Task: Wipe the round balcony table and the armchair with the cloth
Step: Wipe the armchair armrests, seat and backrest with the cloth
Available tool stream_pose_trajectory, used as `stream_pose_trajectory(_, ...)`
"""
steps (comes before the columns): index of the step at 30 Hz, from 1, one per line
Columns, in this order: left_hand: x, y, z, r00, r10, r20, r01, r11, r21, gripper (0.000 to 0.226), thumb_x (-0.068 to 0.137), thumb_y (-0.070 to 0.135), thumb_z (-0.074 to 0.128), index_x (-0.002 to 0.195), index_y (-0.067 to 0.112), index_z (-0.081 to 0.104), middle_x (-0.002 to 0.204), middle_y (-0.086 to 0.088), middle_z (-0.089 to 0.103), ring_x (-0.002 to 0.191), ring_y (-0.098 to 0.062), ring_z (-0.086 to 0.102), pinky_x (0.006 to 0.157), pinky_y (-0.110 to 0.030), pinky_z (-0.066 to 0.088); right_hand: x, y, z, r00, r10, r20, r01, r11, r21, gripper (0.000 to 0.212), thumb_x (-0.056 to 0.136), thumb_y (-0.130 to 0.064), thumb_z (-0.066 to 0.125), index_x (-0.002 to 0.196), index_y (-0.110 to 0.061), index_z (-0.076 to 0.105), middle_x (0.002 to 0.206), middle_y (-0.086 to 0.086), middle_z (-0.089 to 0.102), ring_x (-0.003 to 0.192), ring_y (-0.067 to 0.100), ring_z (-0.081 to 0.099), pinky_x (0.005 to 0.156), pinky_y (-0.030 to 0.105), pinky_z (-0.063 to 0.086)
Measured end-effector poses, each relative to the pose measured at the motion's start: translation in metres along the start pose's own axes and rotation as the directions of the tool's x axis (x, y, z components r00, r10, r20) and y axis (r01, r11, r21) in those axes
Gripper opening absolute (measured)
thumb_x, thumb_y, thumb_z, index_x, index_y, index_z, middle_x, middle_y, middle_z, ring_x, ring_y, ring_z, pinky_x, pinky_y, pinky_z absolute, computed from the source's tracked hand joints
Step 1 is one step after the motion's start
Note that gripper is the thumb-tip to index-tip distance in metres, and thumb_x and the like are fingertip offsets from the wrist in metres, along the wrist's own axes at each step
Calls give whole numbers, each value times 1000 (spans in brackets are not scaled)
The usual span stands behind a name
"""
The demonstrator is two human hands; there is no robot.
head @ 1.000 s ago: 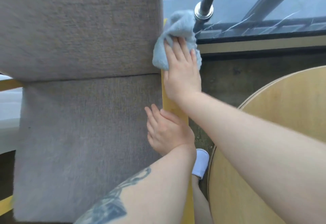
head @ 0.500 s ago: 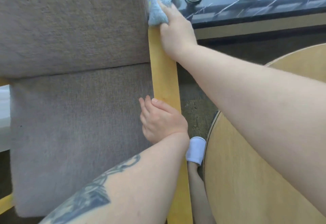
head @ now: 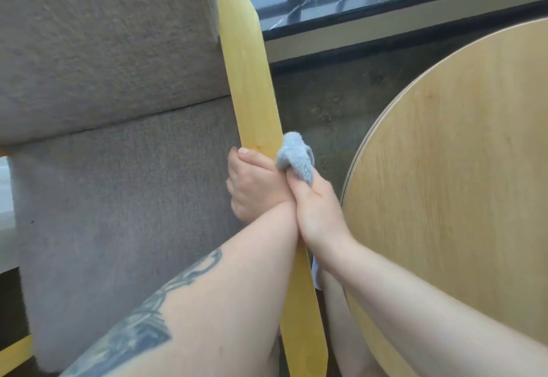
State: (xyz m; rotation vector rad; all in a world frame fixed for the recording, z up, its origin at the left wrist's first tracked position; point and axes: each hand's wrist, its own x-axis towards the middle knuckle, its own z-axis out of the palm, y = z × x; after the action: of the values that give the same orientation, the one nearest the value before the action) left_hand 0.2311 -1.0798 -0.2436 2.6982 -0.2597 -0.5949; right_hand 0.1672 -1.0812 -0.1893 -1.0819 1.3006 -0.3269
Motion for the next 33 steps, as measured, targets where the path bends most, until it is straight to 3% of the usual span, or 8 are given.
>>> stream_pose_trajectory(3, 3, -9, 0, 990, 43, 138, -28, 993, -110, 64, 90, 51, 5, 131, 21, 43, 120, -2, 58, 108, -23, 56, 87, -29, 41, 16, -5, 5, 957, -266, 113, 284, 940, -191, 42, 99, -22, 43, 141, -28, 46, 148, -9, 41, 139, 5, 30, 117, 31, 20)
stream_pose_trajectory(6, 2, -5, -3, 992, 64, 112, -60, 997, -38, 39, 99, 37, 28, 126, 20, 50, 122, 0, 59, 115, -19, 55, 81, -25, 33, 44, -16, 26, 875, -382, 299, 479, 589, -651, 58, 96, -19, 41, 151, -24, 24, 160, -9, 8, 146, 8, -4, 117, 31, -8)
stream_pose_trajectory(8, -3, -5, -5, 989, 108, 97, -105, 994, -33, 42, 98, 37, 31, 136, 21, 41, 132, 3, 54, 122, -16, 51, 86, -25, 37, 67, -24, 27, 863, -409, 297, 473, 450, -757, 61, 96, -25, 42, 152, -24, 18, 161, -8, 3, 147, 11, -7, 116, 34, -9)
stream_pose_trajectory(11, -7, -8, -5, 987, 160, 10, -160, 987, -24, 52, 101, 37, 28, 151, 25, 21, 153, 6, 33, 139, -12, 32, 103, -37, 37, 106, -54, 29, 879, -433, 198, 394, 428, -813, 62, 96, -19, 38, 153, -21, 12, 161, -4, 0, 147, 15, -8, 117, 36, -7)
stream_pose_trajectory(15, -8, -8, -1, 977, 211, -22, -211, 978, 3, 53, 99, 33, 30, 150, 19, 27, 154, 3, 33, 137, -14, 36, 103, -37, 41, 110, -55, 39, 888, -418, 191, 370, 403, -837, 62, 95, -15, 37, 152, -22, 14, 161, -5, -1, 147, 14, -7, 118, 37, -7)
stream_pose_trajectory(19, -13, -5, -1, 972, 228, -63, -229, 973, -19, 64, 92, 40, 8, 146, 17, 36, 153, 3, 36, 136, -16, 39, 94, -39, 43, 145, -72, 30, 821, -484, 303, 446, 212, -870, 57, 97, -21, 35, 152, -21, 19, 161, 0, 9, 148, 20, -2, 117, 40, -7)
stream_pose_trajectory(24, -13, -6, 0, 977, 191, -98, -196, 979, -47, 55, 95, 38, 20, 138, 17, 47, 145, 2, 47, 127, -19, 50, 81, -40, 51, 109, -46, 29, 829, -516, 217, 456, 399, -796, 58, 93, -13, 39, 150, -18, 27, 160, 1, 15, 148, 19, 5, 119, 39, 1)
stream_pose_trajectory(33, -15, -3, -6, 976, 213, -54, -216, 975, -46, 59, 96, 39, 12, 140, 15, 43, 146, 0, 45, 130, -19, 45, 85, -42, 48, 178, -86, 23, 863, -440, 246, 407, 320, -855, 58, 97, -20, 32, 152, -16, 15, 161, -1, 3, 148, 18, -4, 121, 40, 3)
